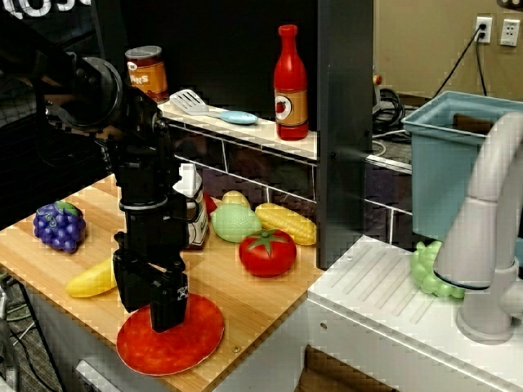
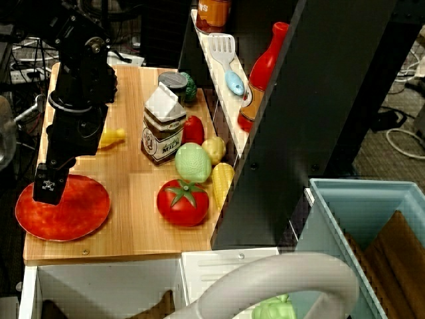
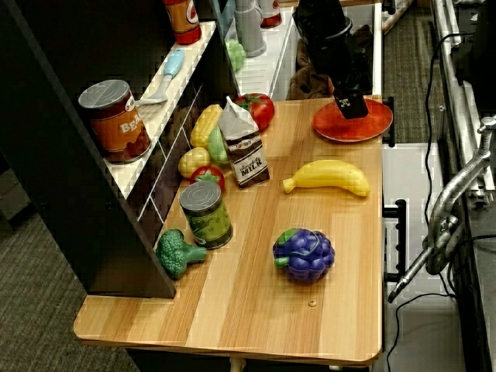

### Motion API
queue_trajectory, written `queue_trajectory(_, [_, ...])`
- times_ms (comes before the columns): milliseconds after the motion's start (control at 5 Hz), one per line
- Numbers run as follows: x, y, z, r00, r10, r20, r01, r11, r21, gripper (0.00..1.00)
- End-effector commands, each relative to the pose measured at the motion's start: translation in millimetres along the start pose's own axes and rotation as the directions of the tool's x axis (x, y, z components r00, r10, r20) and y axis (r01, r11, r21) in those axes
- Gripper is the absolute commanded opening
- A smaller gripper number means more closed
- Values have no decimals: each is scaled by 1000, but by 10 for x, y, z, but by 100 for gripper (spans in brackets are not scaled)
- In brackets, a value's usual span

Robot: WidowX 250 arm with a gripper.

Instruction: Put banana on plate

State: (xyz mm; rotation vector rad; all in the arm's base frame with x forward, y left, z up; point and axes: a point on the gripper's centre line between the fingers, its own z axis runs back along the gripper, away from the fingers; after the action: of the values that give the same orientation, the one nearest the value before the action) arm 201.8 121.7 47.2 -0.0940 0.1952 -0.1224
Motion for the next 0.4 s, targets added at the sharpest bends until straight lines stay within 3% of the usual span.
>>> queue_trajectory(0, [0,0,0,1000,0,0,0,1000,0,100])
queue_trajectory(200, [18,-71,262,999,-23,-33,24,1000,13,100])
